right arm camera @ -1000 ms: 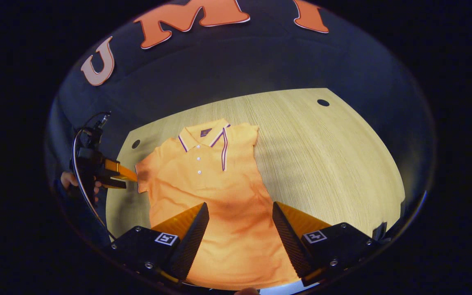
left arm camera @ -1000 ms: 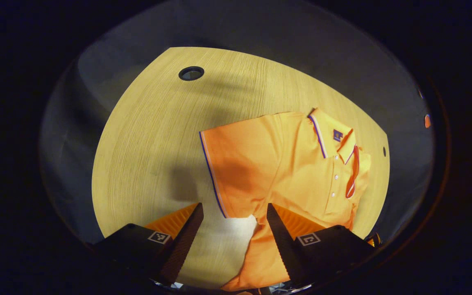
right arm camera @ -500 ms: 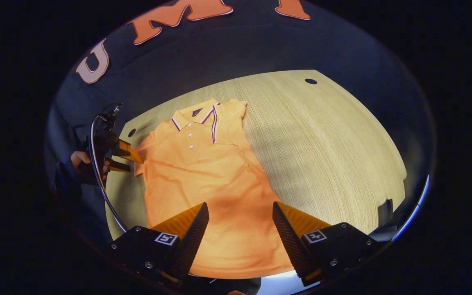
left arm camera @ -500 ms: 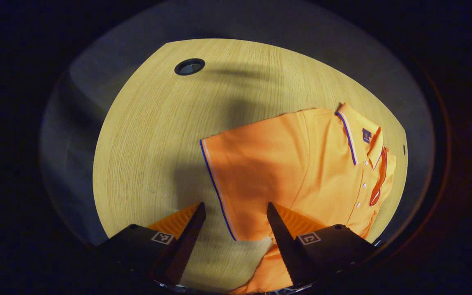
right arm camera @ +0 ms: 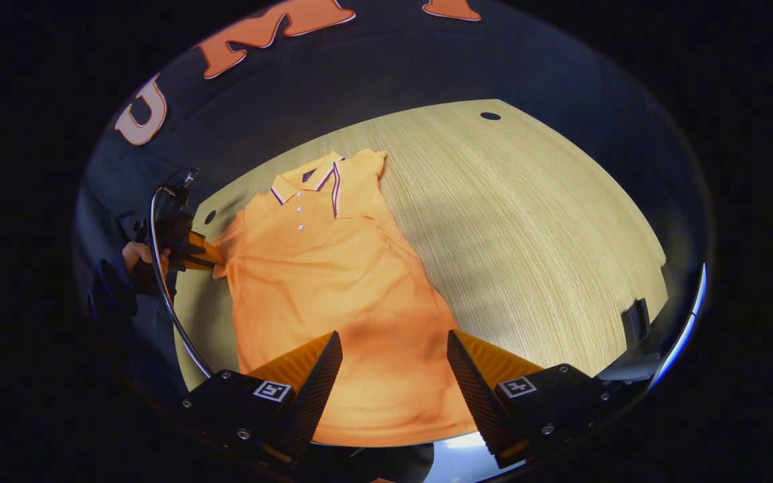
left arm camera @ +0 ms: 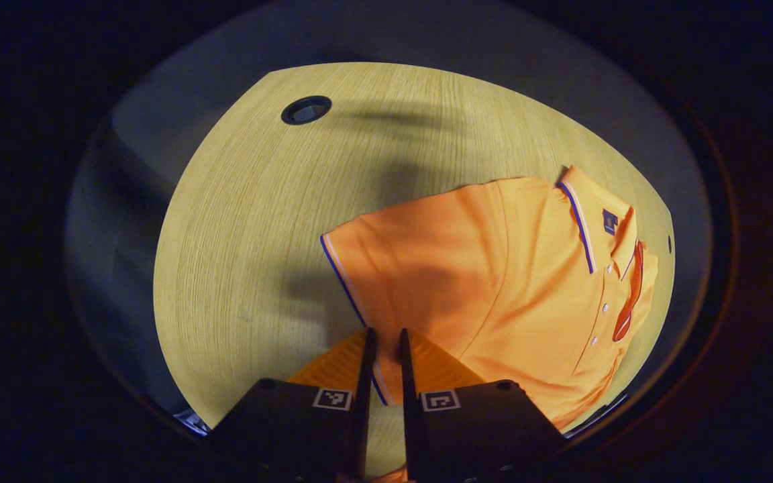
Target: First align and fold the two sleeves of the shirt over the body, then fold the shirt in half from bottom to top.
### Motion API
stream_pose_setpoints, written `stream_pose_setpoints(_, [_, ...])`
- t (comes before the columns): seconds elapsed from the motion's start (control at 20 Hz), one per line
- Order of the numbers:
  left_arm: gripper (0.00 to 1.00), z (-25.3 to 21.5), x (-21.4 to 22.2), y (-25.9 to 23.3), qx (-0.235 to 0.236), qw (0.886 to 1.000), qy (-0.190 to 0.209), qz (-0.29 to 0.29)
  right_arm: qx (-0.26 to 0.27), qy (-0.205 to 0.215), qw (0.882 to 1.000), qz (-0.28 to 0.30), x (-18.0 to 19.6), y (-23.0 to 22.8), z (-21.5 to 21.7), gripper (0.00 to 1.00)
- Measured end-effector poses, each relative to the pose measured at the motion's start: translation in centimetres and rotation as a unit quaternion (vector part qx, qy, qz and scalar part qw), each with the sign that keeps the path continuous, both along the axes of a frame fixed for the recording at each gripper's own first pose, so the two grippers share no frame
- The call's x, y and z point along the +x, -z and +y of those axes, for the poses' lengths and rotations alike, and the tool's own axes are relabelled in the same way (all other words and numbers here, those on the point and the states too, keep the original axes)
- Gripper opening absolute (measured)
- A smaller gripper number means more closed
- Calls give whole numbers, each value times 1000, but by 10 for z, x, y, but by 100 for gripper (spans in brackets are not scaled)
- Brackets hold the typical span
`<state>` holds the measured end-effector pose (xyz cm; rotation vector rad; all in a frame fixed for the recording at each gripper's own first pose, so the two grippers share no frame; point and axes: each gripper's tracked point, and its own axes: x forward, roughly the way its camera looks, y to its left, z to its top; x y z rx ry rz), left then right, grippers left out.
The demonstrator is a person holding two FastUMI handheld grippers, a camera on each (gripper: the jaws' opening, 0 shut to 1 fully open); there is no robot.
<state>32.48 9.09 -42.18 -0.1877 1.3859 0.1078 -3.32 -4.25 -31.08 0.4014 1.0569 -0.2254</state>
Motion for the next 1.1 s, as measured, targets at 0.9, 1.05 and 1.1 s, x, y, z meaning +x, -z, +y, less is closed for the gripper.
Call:
stream_pose_setpoints(0.9, [8,-101,47,-53,-16,981,174,-80,5,41,999,15,-39,10,-3,97])
stream_pose_setpoints(1.05, [8,-125,49,-48,-32,978,191,-78,8,48,999,17,-42,12,0,97])
stream_pose_setpoints(1.1, [10,-132,50,-47,-38,977,196,-78,9,49,999,18,-43,11,0,97])
